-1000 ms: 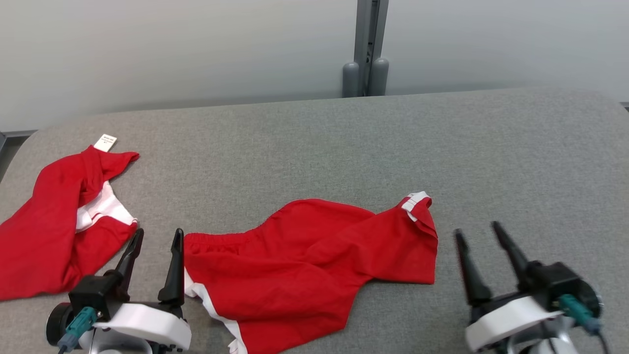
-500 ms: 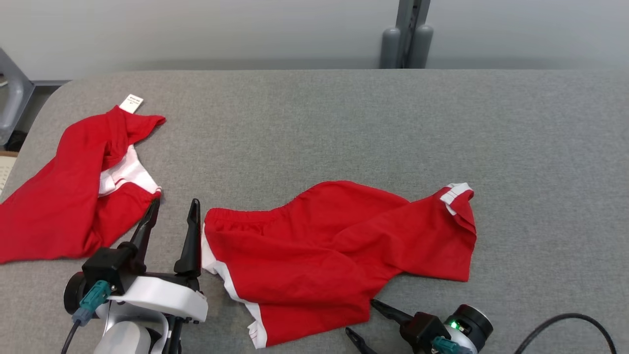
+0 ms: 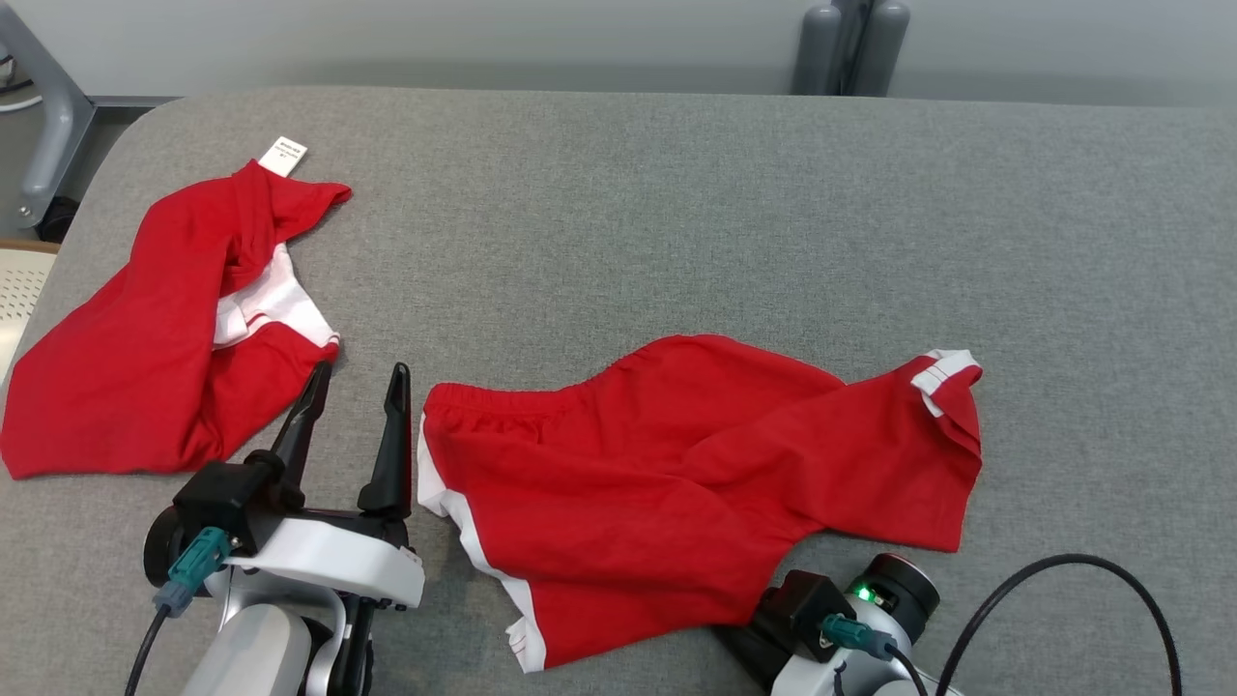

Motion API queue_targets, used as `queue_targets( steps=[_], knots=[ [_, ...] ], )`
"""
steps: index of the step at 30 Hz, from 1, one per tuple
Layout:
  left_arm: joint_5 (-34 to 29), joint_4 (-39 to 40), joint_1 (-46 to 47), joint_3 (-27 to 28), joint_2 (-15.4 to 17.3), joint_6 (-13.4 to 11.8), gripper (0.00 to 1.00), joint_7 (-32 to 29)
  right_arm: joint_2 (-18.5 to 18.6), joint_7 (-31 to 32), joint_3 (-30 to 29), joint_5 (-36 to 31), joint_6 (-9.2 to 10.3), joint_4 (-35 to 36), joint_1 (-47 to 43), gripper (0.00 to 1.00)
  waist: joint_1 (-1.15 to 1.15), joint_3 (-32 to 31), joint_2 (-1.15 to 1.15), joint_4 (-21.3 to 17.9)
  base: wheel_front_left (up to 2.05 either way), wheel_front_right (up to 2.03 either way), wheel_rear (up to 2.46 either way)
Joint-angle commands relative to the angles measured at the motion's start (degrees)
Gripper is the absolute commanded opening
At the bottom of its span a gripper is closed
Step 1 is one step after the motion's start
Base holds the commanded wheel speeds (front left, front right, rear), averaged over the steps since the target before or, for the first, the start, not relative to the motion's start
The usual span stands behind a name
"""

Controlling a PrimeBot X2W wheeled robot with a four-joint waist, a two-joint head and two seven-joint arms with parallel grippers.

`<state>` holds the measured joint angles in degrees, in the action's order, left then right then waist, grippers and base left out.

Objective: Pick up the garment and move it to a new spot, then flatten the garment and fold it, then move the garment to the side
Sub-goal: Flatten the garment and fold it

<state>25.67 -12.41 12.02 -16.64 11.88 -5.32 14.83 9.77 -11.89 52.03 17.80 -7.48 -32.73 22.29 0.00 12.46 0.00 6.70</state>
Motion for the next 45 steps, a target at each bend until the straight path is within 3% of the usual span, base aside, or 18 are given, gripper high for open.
queue_targets(
  steps=[1, 8, 13, 14, 18, 24, 32, 33, 34, 40, 45],
  knots=[
    [-0.3, 0.0, 0.7, 0.5, 0.2, 0.5, 1.00, 0.3, 0.5, -1.0, 0.1, 1.4, -0.01, -0.1, 0.4, 0.00, 0.00, 0.0, 0.00, -0.2, 0.00, 0.00, 0.00],
    [-0.9, 0.4, 1.2, 0.9, 0.3, 0.9, 1.00, 0.4, 3.4, -3.0, -5.7, 3.3, -0.01, 5.8, 0.6, 0.00, 0.00, 0.0, 0.00, -1.8, 0.00, 0.00, 0.00],
    [-1.7, 1.0, 1.8, 0.5, 0.6, 1.1, 1.00, 0.4, 5.2, -3.3, -14.4, 2.3, -0.02, 11.0, -0.7, 0.00, 0.00, 0.2, 0.00, -2.7, 0.00, 0.00, 0.00],
    [-2.1, 1.5, 2.6, 0.2, 0.5, 1.0, 1.00, 0.4, 5.9, -2.7, -20.9, 1.1, -0.02, 13.5, -1.0, 0.00, 0.00, 0.8, 0.00, -3.0, 0.00, 0.00, 0.00],
    [-2.3, 1.9, 3.4, -0.1, 0.2, 1.0, 1.00, 0.4, 6.4, -1.3, -26.5, 0.4, -0.02, 14.5, 0.5, 0.00, 0.00, 2.1, 0.00, -2.8, 0.00, 0.00, 0.00],
    [-2.6, 2.1, 5.2, -0.6, -0.5, 1.3, 1.00, 0.4, 6.0, 0.0, -32.3, 1.3, -0.02, 10.3, 4.9, 0.00, 0.00, 4.8, 0.00, -2.3, 0.00, 0.00, 0.00],
    [-3.8, 1.7, 6.7, -0.4, -1.6, 2.2, 1.00, 0.4, 5.0, -1.4, -31.2, 4.0, -0.02, 1.1, 10.6, 0.01, 0.00, 6.7, 0.00, -2.4, 0.00, 0.00, 0.00],
    [-3.9, 1.7, 6.7, -0.2, -1.7, 2.1, 1.00, 0.4, 4.8, -1.7, -30.9, 4.4, -0.02, 0.5, 10.8, 0.40, 0.00, 6.6, 0.00, -2.6, 0.00, 0.00, 0.00],
    [-4.0, 1.6, 6.7, -0.1, -1.8, 2.1, 1.00, 0.4, 4.7, -2.0, -30.5, 4.8, -0.02, 0.0, 10.7, 0.98, 0.00, 6.5, 0.00, -2.8, 0.00, 0.00, 0.00],
    [-4.6, 1.2, 4.9, 0.5, -2.2, 2.5, 1.00, 0.4, 4.6, -3.2, -29.8, 6.9, -0.02, 0.4, 7.3, 1.00, 0.00, 4.5, 0.00, -4.1, 0.00, 0.00, 0.00],
    [-4.5, 0.8, 3.6, 1.1, -2.1, 2.7, 1.00, 0.4, 5.1, -3.4, -32.6, 6.9, -0.02, 5.2, 2.7, 1.00, 0.00, 2.3, 0.00, -5.2, 0.00, 0.00, 0.00]
  ],
)
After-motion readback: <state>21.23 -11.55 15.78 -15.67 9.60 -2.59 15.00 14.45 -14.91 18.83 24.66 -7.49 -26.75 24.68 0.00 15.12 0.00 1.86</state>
